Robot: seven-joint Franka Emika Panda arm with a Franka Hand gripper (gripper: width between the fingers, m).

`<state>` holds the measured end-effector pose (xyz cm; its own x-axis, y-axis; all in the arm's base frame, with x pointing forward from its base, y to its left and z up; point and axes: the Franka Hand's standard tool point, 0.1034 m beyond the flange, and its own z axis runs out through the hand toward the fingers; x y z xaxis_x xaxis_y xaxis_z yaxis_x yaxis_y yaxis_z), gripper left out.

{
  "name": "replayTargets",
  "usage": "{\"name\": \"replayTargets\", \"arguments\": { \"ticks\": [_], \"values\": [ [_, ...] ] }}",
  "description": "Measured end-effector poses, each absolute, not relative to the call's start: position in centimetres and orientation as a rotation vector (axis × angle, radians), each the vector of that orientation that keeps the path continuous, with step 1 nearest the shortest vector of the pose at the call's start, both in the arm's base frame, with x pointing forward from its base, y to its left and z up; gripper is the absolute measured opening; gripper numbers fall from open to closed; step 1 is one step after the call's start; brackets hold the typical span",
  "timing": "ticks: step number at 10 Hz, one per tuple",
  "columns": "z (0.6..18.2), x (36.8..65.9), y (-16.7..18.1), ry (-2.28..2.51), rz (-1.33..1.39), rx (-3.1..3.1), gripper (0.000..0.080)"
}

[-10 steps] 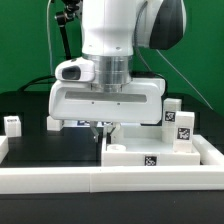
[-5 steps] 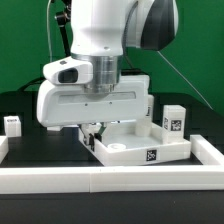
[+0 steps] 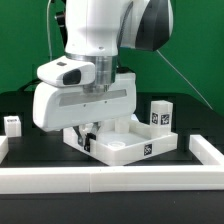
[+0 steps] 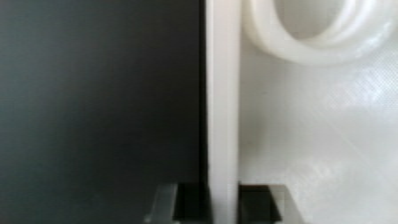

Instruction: Assemble square table

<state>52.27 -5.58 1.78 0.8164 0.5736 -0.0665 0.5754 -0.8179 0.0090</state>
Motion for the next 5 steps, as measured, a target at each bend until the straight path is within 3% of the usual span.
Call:
{"name": "replayTargets", "arguments": {
  "ticks": [5],
  "values": [
    [2.3, 55.7, -2.7, 1.567, -0.112, 2.661, 0.006]
  ]
}}
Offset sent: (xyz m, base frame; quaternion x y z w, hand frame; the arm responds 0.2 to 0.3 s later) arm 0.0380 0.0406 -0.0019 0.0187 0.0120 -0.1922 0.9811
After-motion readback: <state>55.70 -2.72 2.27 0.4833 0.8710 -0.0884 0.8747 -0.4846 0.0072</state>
